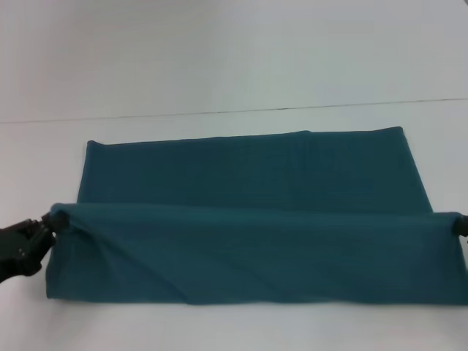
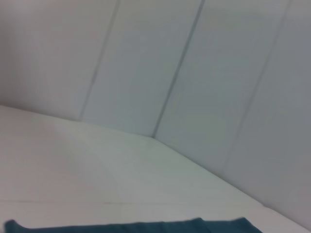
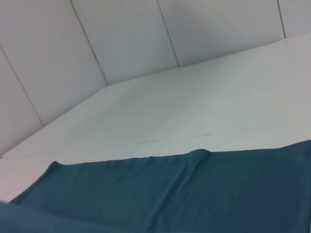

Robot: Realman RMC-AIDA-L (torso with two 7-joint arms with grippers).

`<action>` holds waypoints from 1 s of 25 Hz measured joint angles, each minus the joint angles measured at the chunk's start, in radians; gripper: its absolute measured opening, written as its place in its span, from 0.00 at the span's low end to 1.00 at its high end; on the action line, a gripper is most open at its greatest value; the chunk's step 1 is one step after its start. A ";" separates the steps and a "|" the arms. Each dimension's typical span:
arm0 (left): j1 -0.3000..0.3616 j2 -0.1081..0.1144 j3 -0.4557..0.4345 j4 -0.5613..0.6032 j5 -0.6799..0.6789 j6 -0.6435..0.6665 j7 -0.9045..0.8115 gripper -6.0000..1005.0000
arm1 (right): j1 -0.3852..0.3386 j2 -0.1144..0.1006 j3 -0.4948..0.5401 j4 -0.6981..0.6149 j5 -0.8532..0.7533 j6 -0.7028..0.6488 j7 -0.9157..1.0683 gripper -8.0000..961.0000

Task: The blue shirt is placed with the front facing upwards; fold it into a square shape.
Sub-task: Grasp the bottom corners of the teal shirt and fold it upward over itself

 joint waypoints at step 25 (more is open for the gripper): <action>-0.129 -0.007 0.018 -0.067 -0.041 -0.239 -0.006 0.04 | 0.170 -0.021 -0.011 0.004 0.036 0.198 0.033 0.04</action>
